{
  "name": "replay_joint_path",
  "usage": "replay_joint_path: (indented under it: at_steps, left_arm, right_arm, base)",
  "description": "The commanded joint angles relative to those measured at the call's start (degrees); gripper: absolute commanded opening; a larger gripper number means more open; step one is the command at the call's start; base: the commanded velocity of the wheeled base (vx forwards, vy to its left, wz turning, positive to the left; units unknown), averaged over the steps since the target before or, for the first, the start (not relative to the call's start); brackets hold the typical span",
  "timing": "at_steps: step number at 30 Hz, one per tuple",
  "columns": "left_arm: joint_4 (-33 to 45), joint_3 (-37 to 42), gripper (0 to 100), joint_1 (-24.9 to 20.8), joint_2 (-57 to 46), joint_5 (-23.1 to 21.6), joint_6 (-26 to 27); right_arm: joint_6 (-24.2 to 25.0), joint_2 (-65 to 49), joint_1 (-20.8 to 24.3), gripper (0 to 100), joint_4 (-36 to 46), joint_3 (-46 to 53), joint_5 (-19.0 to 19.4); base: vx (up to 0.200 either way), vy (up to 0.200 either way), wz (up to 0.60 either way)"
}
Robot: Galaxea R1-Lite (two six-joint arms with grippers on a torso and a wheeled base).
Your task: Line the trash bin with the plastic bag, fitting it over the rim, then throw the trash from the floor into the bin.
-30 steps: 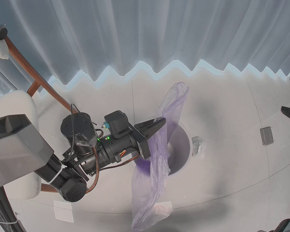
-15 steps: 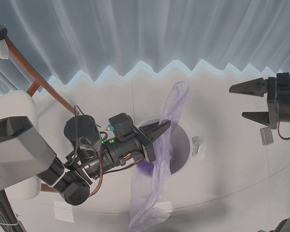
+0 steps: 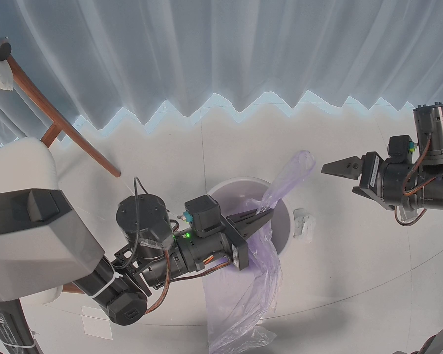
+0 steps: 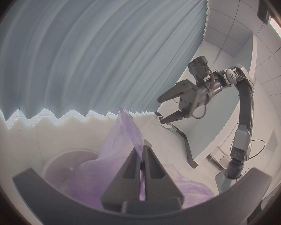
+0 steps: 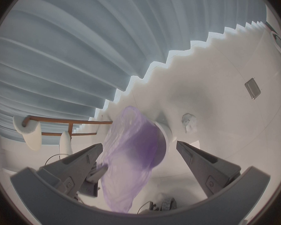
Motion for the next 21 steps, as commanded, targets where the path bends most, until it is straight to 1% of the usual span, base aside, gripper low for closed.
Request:
replay_joint_path:
  at_steps: [1,4,6,12,15,21]
  left_arm:
    - [-0.02,0.47,0,-0.94,0.33,0.05,0.18]
    - [-0.02,0.47,0,-0.94,0.33,0.75,0.18]
    - [-0.02,0.38,0,-0.94,0.33,1.02,0.18]
    - [-0.02,0.38,0,-0.85,0.42,1.1,0.18]
    - [-0.02,0.38,0,-0.94,0.42,1.1,0.18]
    - [-0.02,0.47,0,-1.12,0.33,1.19,0.27]
  right_arm:
    - [0.03,5.75,0.03,100,-5.49,2.12,-2.34]
    - [0.03,7.69,0.21,100,-11.21,3.61,-4.1]
    - [0.03,7.86,0.3,100,-12.88,4.32,-4.54]
    - [-0.06,7.77,0.65,100,-12.79,5.11,-4.89]
    - [-0.24,7.95,2.14,100,-12.96,6.51,-5.33]
    - [-0.06,9.53,2.14,100,-13.58,6.16,-5.5]
  base:
    - [0.0,0.0,0.0]
    - [0.0,0.0,0.0]
    - [0.0,0.0,0.0]
    - [0.0,0.0,0.0]
    - [0.0,0.0,0.0]
    - [0.0,0.0,0.0]
